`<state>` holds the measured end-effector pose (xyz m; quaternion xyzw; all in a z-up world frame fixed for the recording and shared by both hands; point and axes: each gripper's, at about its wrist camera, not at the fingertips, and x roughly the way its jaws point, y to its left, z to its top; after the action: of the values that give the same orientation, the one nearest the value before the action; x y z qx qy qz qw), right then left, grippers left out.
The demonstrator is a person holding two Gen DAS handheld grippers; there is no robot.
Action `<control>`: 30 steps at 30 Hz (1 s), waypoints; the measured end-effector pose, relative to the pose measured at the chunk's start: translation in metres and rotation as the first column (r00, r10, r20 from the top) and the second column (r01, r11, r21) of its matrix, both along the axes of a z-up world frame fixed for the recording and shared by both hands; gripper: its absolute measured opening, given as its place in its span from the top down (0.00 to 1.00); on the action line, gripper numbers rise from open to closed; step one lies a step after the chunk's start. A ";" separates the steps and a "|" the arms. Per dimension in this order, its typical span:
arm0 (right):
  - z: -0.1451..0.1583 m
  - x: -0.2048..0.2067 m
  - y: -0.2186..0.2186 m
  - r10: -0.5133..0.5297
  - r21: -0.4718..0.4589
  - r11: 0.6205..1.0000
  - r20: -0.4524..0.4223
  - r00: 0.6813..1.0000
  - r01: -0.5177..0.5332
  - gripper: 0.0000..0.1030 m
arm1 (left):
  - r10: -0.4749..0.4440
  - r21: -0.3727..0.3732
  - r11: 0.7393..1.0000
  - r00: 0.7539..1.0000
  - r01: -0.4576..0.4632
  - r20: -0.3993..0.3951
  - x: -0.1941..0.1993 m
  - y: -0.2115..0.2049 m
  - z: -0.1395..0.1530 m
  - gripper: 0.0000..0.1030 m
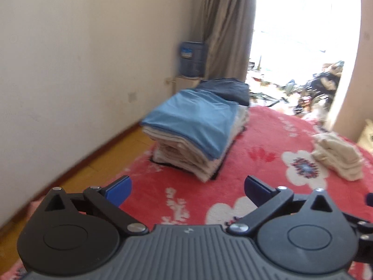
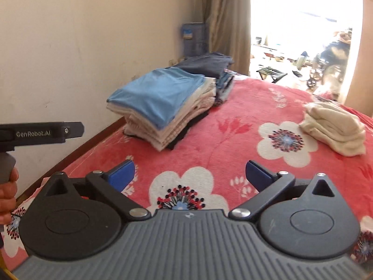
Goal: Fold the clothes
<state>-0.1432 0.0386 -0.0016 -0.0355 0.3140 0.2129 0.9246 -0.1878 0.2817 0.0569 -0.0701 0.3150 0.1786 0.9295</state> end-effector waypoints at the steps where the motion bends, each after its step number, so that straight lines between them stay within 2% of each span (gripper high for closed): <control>1: 0.003 0.000 -0.001 -0.021 -0.008 1.000 -0.006 1.000 0.020 0.01 | 0.010 0.012 1.000 1.000 -0.009 -0.012 0.002 -0.004 0.002 0.00; 4: 0.011 0.000 -0.001 -0.054 -0.025 0.998 0.001 0.999 0.054 0.01 | 0.025 0.030 0.999 0.999 -0.024 -0.037 0.006 -0.011 0.006 0.00; 8: 0.015 0.005 0.000 -0.049 -0.007 0.999 -0.014 0.999 0.049 0.01 | 0.059 0.024 0.998 0.996 -0.057 -0.064 0.010 -0.014 0.010 0.00; 15: 0.014 0.010 0.011 -0.015 -0.021 1.000 -0.049 0.999 0.014 0.01 | 0.115 0.091 0.990 0.993 -0.111 -0.041 0.006 -0.025 0.020 0.00; 21: 0.009 0.009 0.015 0.038 -0.016 0.999 -0.102 0.994 -0.040 0.01 | 0.164 0.111 0.981 0.986 -0.158 -0.045 0.004 -0.033 0.023 0.00; 30: 0.014 0.001 0.015 0.059 -0.041 0.997 -0.083 0.995 -0.063 0.01 | 0.200 0.146 0.971 0.979 -0.191 -0.046 -0.001 -0.037 0.028 0.00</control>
<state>-0.1424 0.0531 0.0124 -0.0565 0.3550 0.2353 0.9030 -0.1889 0.2451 0.0849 -0.0293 0.3210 0.2931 0.9001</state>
